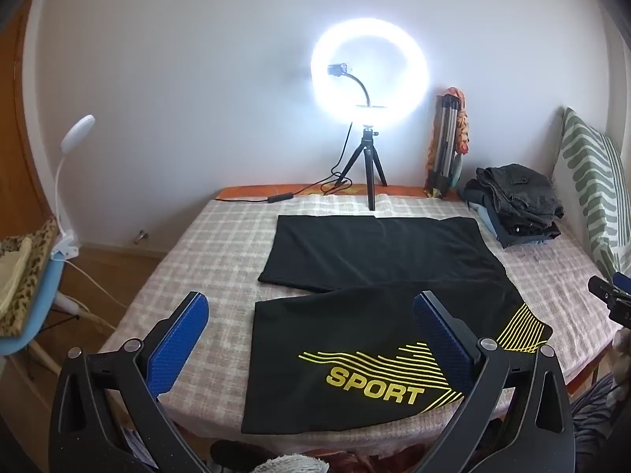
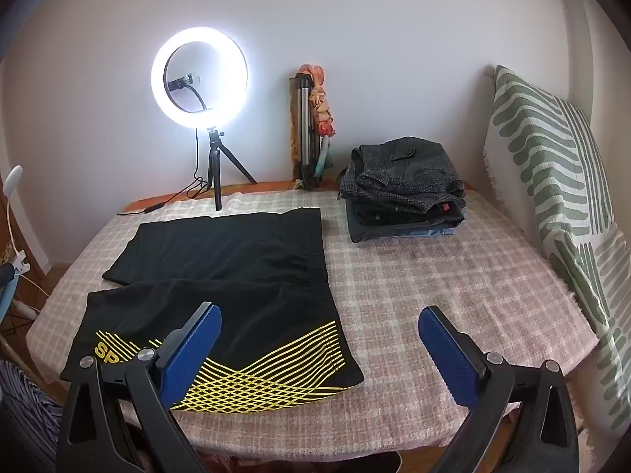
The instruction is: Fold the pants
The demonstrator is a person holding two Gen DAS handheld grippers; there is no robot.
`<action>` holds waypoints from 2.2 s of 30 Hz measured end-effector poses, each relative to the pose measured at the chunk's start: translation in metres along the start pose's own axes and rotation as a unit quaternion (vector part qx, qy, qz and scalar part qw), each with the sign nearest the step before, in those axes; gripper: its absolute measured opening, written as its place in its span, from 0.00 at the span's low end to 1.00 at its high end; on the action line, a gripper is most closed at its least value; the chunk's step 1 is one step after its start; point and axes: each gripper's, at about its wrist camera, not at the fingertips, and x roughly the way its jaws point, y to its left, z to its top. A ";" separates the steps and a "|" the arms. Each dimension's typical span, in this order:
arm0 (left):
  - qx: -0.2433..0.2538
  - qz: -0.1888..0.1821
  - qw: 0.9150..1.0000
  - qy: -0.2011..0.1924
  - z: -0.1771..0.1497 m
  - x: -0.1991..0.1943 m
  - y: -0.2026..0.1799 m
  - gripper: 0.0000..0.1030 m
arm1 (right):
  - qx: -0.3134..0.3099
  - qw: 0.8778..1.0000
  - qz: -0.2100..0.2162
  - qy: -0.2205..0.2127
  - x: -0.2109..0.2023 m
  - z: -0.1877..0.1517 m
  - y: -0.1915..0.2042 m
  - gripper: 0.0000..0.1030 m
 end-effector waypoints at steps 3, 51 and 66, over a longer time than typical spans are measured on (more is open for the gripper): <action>-0.001 -0.003 1.000 0.001 0.001 0.002 0.001 1.00 | -0.001 1.000 0.000 0.000 0.000 0.000 0.000 0.99; 0.000 0.004 1.000 -0.011 -0.001 -0.005 0.003 1.00 | -0.009 1.000 0.007 -0.006 -0.003 0.000 0.011 0.99; -0.001 0.006 1.000 -0.013 -0.003 -0.007 0.004 1.00 | -0.008 1.000 0.007 -0.006 -0.003 -0.001 0.011 0.99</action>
